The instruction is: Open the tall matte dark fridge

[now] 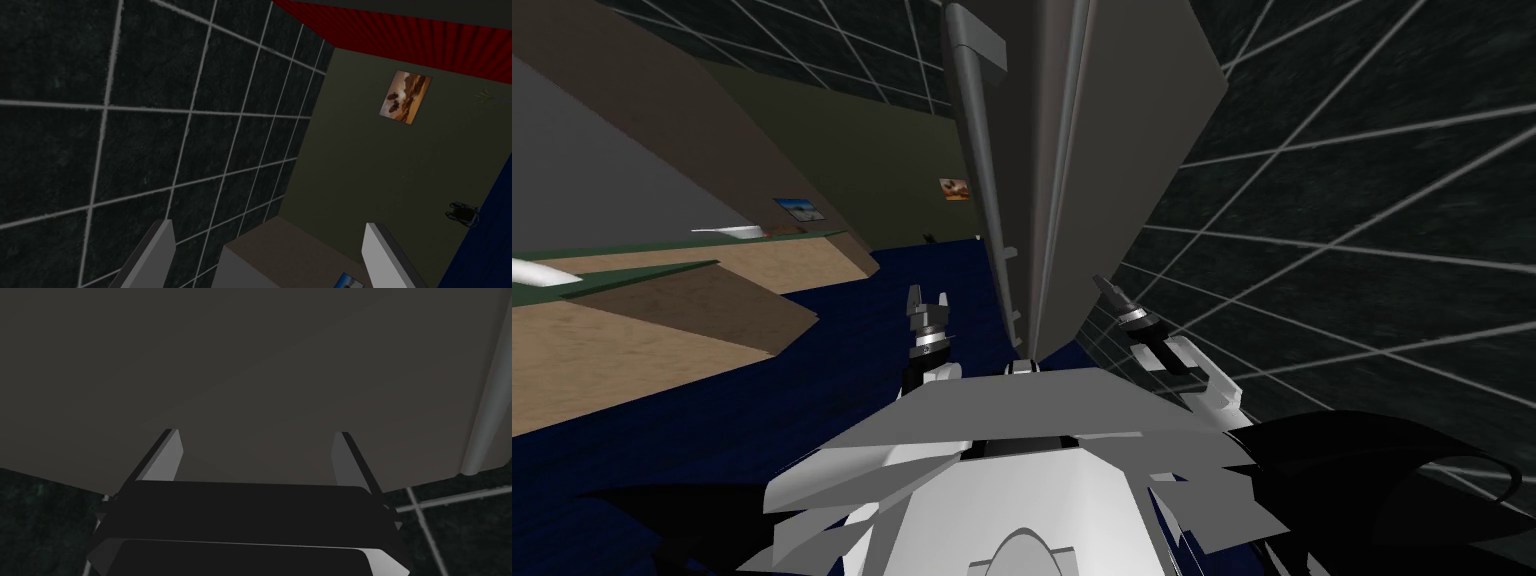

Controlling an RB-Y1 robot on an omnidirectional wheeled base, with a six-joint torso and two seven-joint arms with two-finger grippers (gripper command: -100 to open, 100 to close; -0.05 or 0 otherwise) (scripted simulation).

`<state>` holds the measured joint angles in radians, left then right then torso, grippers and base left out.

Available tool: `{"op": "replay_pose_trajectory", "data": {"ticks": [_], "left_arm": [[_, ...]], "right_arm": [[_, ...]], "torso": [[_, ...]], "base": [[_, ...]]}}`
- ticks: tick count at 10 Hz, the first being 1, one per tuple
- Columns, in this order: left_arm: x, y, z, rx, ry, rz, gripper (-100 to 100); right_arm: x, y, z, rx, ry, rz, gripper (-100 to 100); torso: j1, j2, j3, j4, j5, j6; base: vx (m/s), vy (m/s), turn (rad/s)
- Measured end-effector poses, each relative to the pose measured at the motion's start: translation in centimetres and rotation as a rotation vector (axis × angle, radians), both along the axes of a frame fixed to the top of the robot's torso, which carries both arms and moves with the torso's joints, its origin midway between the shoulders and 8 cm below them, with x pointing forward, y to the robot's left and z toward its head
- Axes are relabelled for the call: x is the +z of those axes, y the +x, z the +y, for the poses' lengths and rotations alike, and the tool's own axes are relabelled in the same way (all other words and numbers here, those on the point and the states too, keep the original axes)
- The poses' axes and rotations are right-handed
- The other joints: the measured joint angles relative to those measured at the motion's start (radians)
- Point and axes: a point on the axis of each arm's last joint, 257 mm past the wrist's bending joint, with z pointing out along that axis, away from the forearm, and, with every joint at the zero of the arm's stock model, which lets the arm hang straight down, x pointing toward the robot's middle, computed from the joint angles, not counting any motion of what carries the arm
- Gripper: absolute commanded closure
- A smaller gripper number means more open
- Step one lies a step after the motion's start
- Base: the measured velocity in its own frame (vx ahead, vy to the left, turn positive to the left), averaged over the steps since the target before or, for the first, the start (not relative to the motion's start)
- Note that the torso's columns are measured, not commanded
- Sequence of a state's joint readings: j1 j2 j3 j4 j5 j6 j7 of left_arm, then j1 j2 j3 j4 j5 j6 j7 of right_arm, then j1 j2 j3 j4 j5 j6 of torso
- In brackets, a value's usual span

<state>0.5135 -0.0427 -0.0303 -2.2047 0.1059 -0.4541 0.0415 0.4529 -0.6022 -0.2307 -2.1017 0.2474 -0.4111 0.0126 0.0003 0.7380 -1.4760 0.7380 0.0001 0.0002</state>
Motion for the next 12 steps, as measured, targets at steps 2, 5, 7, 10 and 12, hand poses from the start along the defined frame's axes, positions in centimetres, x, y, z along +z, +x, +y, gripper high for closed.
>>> {"op": "replay_pose_trajectory", "data": {"ticks": [2,5,7,10,12], "left_arm": [[0.0,0.0,0.0,0.0,0.0,0.0,0],[0.0,0.0,0.0,0.0,0.0,0.0,0],[0.0,0.0,0.0,0.0,0.0,0.0,0],[0.0,0.0,0.0,0.0,0.0,0.0,0],[0.0,0.0,0.0,0.0,0.0,0.0,0]], "right_arm": [[0.4,0.2,-0.1,0.008,-0.072,-0.004,-100],[1.7,0.7,-0.7,0.003,-0.229,-0.03,-100],[2.2,0.9,-0.7,0.011,-0.298,-0.039,-100],[3.7,1.6,-1.2,0.005,-0.45,-0.074,-100],[4.3,1.8,-1.2,0.014,-0.52,-0.085,-100]], "torso": [[-0.002,-0.001,0.0,0.0,-0.001,0.0],[0.001,0.0,0.0,0.0,0.0,0.0],[-0.001,0.0,0.0,0.0,0.0,0.0],[0.001,0.001,0.0,0.0,0.0,0.0],[-0.002,-0.001,0.0,0.0,-0.001,0.0]], "base": [[0.001,0.035,-0.038],[-0.004,0.052,-0.069],[0.002,0.036,-0.042],[-0.006,0.058,-0.063],[0.005,0.035,-0.036]]}}
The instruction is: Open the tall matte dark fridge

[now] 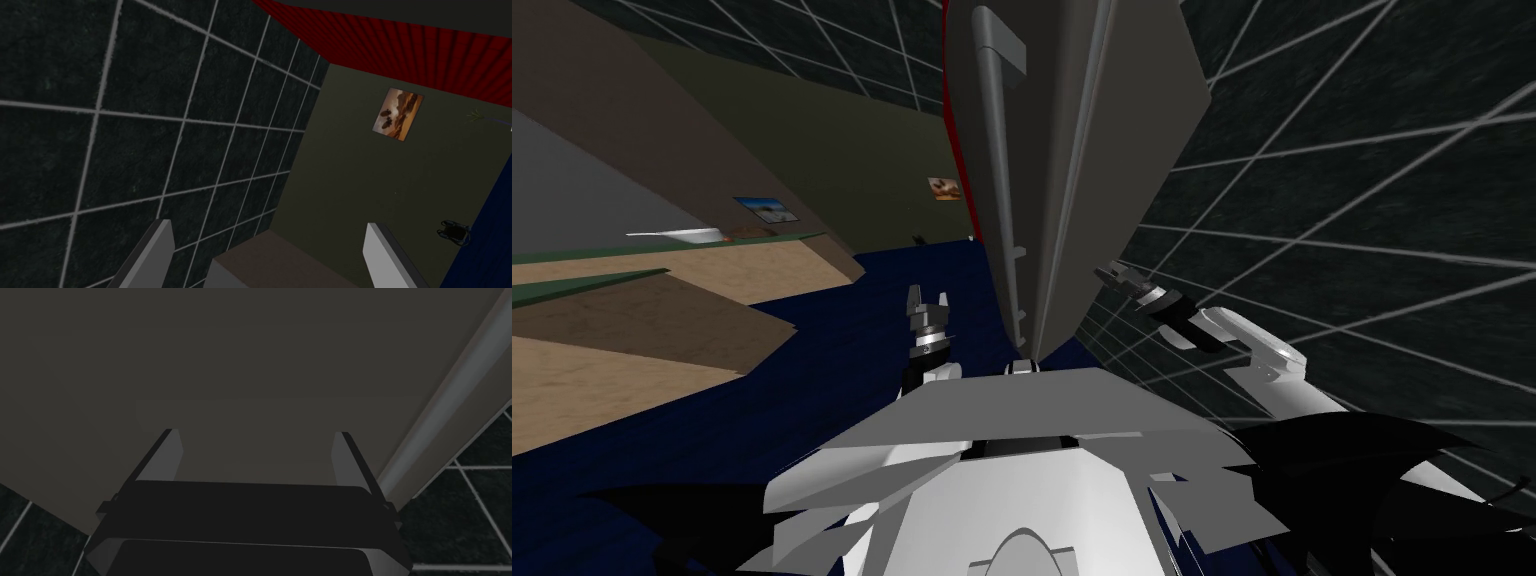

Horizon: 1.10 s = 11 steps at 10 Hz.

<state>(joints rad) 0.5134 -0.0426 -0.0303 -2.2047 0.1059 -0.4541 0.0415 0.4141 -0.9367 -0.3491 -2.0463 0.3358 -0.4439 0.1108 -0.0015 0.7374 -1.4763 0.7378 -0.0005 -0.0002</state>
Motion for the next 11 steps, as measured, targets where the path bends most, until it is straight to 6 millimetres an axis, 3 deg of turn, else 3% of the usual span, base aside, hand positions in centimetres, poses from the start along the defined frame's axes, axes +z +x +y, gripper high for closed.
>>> {"op": "replay_pose_trajectory", "data": {"ticks": [11], "left_arm": [[0.0,0.0,0.0,0.0,0.0,0.0,0]], "right_arm": [[6.4,2.1,-0.3,0.015,-0.463,-0.134,-100]], "torso": [[0.001,0.001,0.0,0.0,0.0,0.001]], "base": [[-0.004,0.047,-0.044]]}}
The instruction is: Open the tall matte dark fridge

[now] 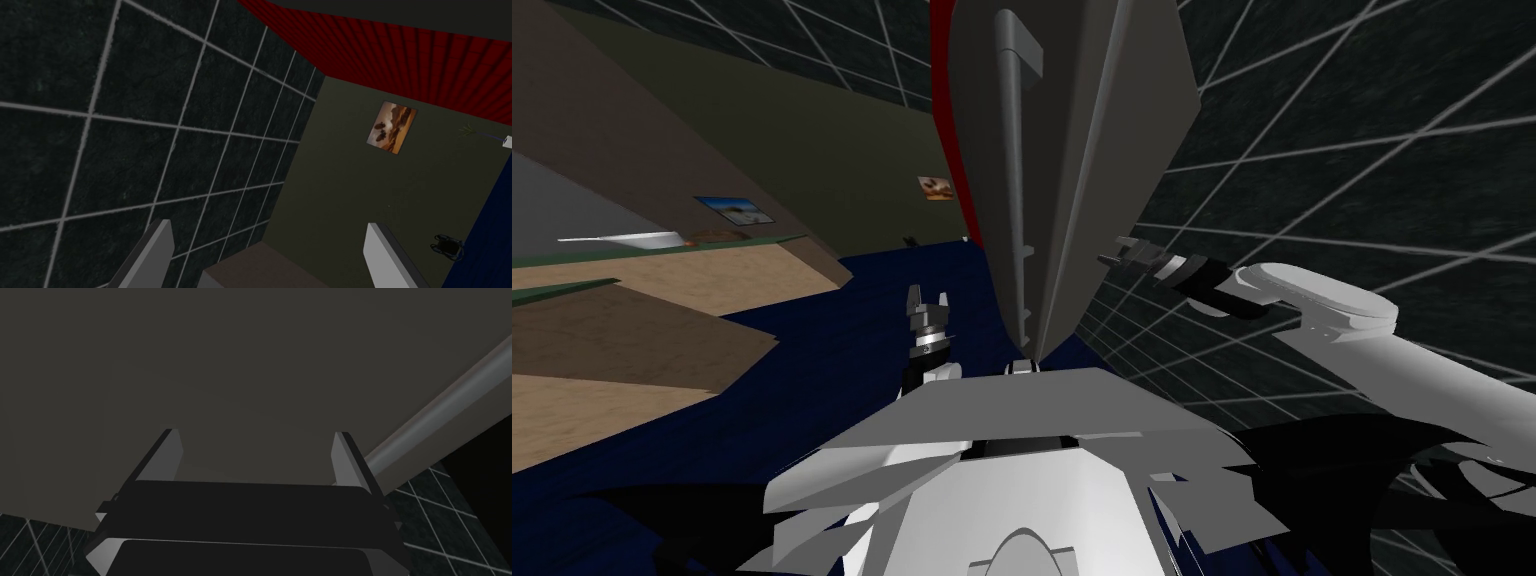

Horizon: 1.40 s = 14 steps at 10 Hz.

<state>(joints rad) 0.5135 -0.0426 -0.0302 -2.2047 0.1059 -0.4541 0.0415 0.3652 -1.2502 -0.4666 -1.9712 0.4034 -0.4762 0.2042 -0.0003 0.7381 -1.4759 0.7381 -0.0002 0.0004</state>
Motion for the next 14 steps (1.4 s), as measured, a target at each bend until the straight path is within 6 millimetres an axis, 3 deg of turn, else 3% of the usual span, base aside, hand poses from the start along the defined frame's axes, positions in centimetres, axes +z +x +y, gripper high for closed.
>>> {"op": "replay_pose_trajectory", "data": {"ticks": [6,14], "left_arm": [[0.0,0.0,0.0,0.0,0.0,0.0,0],[0.0,0.0,0.0,0.0,0.0,0.0,0]], "right_arm": [[4.1,1.2,0.8,0.017,-0.235,-0.083,-100],[11.4,2.5,2.5,0.023,-0.529,-0.228,-100]], "torso": [[-0.002,0.0,0.0,0.0,-0.001,0.0],[-0.001,0.0,0.0,0.0,0.0,-0.001]], "base": [[-0.005,0.048,-0.03],[-0.005,0.047,-0.021]]}}
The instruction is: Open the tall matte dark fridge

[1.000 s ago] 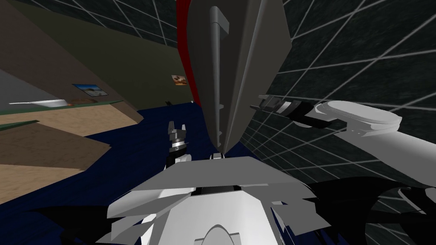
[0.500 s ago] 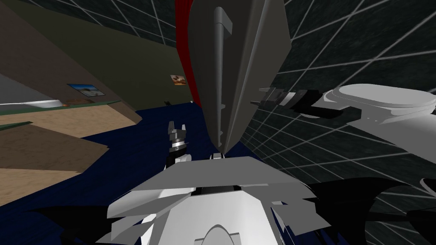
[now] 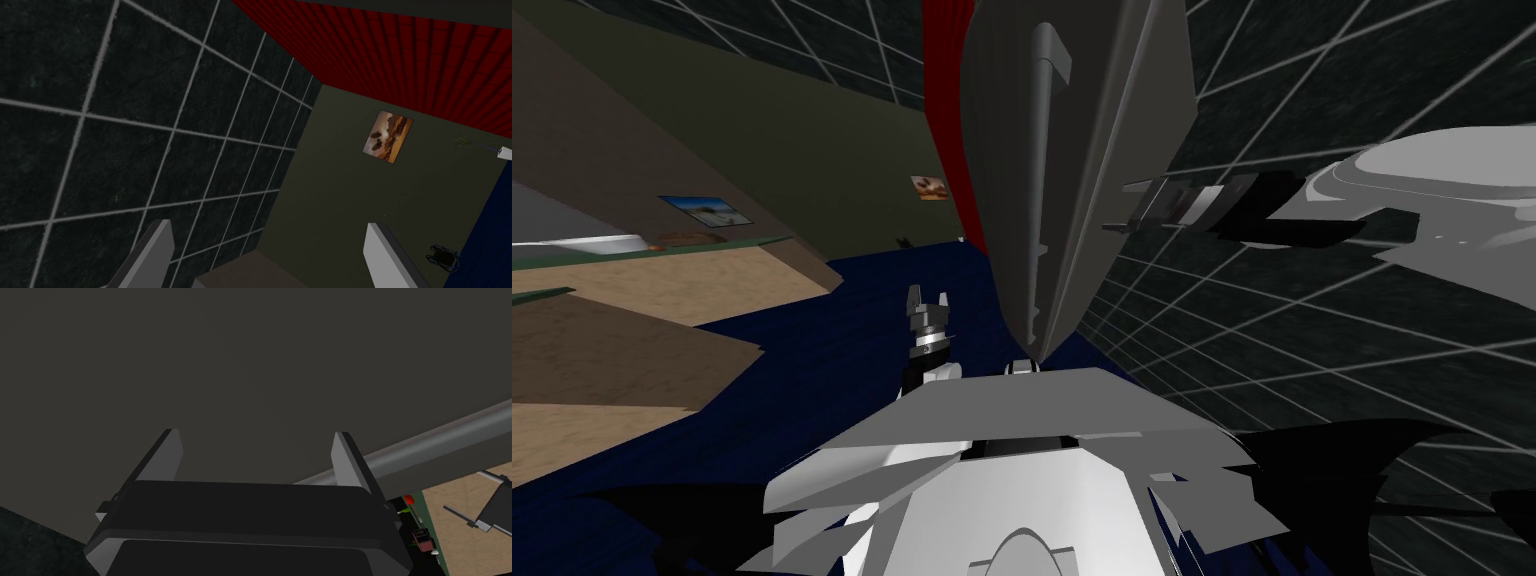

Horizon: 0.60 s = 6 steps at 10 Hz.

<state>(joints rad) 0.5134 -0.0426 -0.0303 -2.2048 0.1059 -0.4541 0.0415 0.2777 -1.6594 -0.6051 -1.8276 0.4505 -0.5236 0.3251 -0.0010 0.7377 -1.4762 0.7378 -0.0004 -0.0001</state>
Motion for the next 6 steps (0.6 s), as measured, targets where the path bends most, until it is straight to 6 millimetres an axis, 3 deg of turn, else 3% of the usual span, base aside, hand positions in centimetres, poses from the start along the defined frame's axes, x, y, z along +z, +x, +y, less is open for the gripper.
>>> {"op": "replay_pose_trajectory", "data": {"ticks": [3,6], "left_arm": [[0.0,0.0,0.0,0.0,0.0,0.0,0],[0.0,0.0,0.0,0.0,0.0,0.0,0]], "right_arm": [[1.9,0.4,0.8,0.006,-0.085,-0.038,-100],[5.1,0.1,2.1,0.007,-0.179,-0.103,-100]], "torso": [[0.002,0.0,0.0,0.0,0.001,0.0],[0.007,-0.001,-0.001,0.0,0.004,-0.002]], "base": [[-0.006,0.042,-0.025],[-0.001,0.038,-0.02]]}}
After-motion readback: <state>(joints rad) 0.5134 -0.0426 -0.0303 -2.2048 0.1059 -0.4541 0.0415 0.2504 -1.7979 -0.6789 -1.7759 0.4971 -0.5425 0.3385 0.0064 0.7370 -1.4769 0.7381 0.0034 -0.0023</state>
